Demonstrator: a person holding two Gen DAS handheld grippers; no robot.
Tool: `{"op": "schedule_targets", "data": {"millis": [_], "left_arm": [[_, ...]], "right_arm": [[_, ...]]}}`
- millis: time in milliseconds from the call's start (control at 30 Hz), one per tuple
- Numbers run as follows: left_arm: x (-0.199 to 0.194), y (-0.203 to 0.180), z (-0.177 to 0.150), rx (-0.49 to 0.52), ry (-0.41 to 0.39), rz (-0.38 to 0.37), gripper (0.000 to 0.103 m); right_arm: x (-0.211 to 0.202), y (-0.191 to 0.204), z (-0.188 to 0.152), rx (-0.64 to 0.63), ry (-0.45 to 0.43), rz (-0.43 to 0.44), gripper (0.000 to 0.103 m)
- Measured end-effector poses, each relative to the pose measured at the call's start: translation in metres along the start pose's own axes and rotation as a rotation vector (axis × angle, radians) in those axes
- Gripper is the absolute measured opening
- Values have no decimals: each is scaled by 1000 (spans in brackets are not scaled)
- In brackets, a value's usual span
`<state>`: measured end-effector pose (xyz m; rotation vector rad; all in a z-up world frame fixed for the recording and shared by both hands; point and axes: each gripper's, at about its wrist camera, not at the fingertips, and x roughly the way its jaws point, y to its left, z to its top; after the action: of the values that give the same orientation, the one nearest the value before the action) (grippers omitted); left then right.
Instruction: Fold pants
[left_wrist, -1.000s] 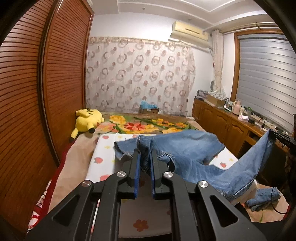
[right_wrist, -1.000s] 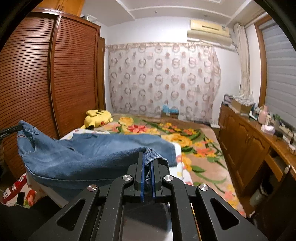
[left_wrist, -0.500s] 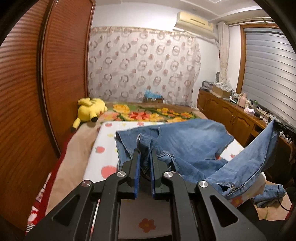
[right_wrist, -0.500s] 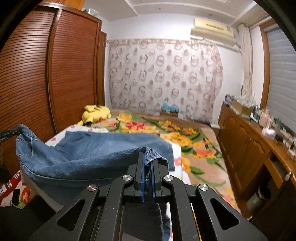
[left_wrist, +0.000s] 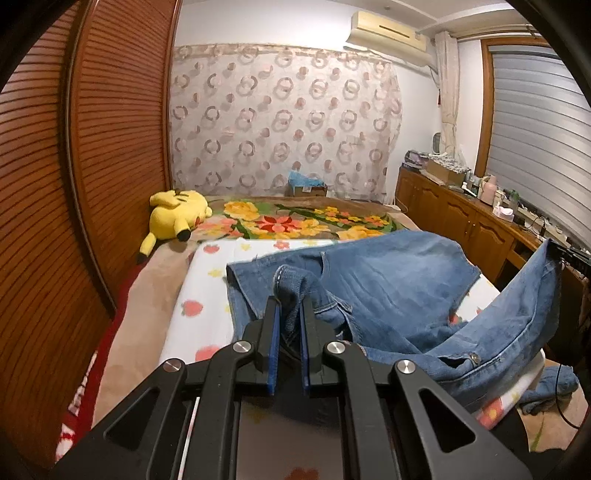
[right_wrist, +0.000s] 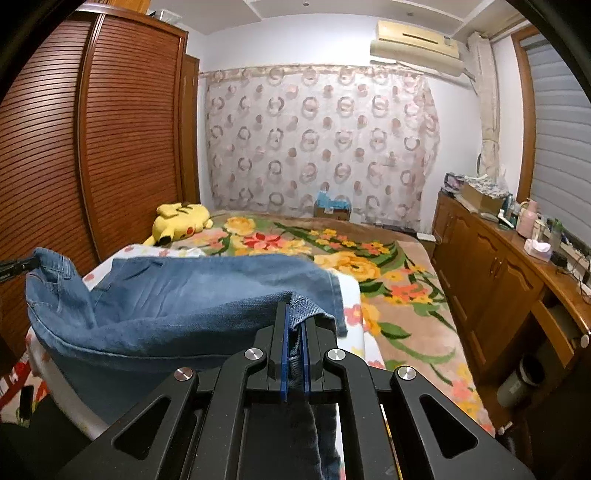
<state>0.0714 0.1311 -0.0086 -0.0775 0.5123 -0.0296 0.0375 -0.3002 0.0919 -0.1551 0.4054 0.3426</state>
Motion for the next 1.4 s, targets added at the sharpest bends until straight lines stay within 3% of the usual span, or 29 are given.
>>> {"op": "schedule_targets", "data": {"millis": [333, 500, 867, 1200, 1400], "left_arm": [[41, 5, 42, 1, -11, 9, 10], [86, 13, 55, -6, 31, 31, 10], [154, 18, 56, 5, 122, 85, 10], [182, 29, 78, -10, 112, 140, 10], [205, 33, 80, -2, 138, 150, 11]], "right_arm": [[41, -8, 23, -19, -45, -9, 5], [77, -11, 27, -40, -45, -2, 5], [167, -35, 23, -28, 59, 34, 5], [200, -39, 60, -67, 32, 38, 5], [249, -41, 57, -92, 84, 28, 5]]}}
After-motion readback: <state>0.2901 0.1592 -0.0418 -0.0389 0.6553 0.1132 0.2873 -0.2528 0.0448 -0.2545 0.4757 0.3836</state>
